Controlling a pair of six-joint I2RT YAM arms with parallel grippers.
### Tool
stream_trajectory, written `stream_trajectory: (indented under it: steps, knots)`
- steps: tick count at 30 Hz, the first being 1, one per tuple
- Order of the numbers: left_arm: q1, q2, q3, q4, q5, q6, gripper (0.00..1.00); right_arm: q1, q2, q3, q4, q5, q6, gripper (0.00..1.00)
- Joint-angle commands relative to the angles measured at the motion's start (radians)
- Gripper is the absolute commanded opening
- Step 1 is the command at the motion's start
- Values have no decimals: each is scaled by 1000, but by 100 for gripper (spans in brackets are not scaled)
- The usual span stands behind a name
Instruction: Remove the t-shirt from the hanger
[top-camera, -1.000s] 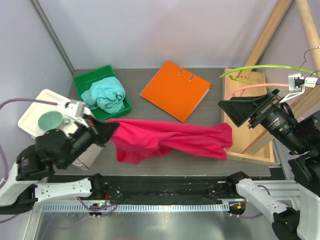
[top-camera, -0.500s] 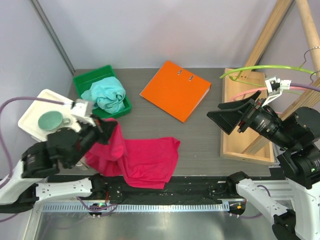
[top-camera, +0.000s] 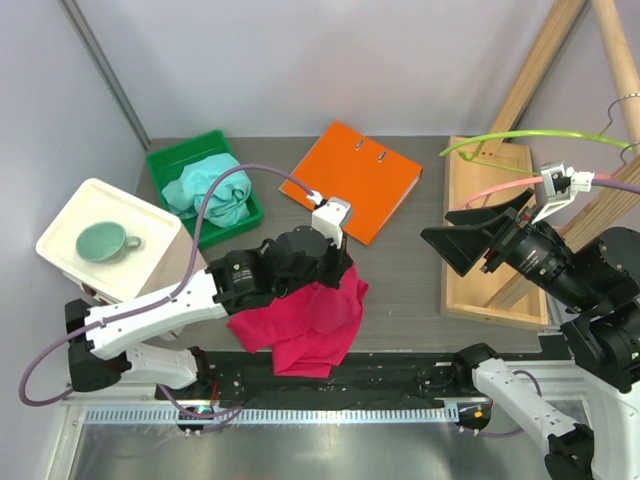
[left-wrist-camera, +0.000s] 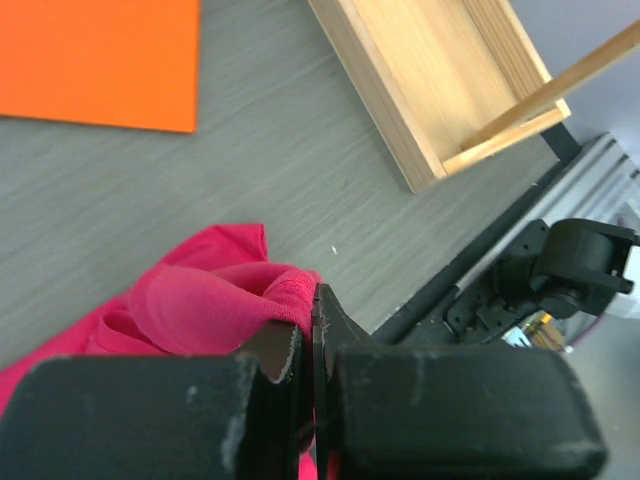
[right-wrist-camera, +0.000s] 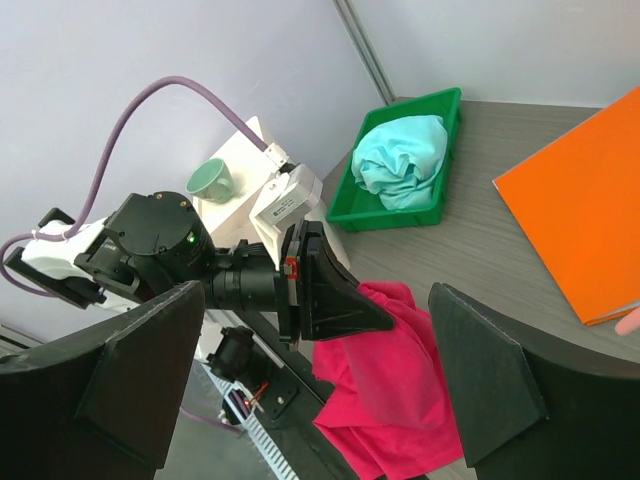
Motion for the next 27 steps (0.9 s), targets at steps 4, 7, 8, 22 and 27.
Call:
stream_trajectory:
  steps: [4, 7, 8, 22, 27]
  knots:
    - [38, -220, -192, 122, 34, -115, 0, -4, -7, 0, -1, 19, -26, 100]
    - [55, -297, -301, 13, -37, -176, 0, -4, -10, -24, 16, 13, -24, 100]
    - [57, -350, -327, -33, -60, -211, 0, -4, -11, -40, 22, 10, -24, 100]
    - [61, -401, -556, -274, -95, -537, 49, -4, -33, -129, 84, -6, 0, 100]
    - [61, -355, -573, -323, -123, -592, 100, -4, -33, -133, 81, -6, 0, 100]
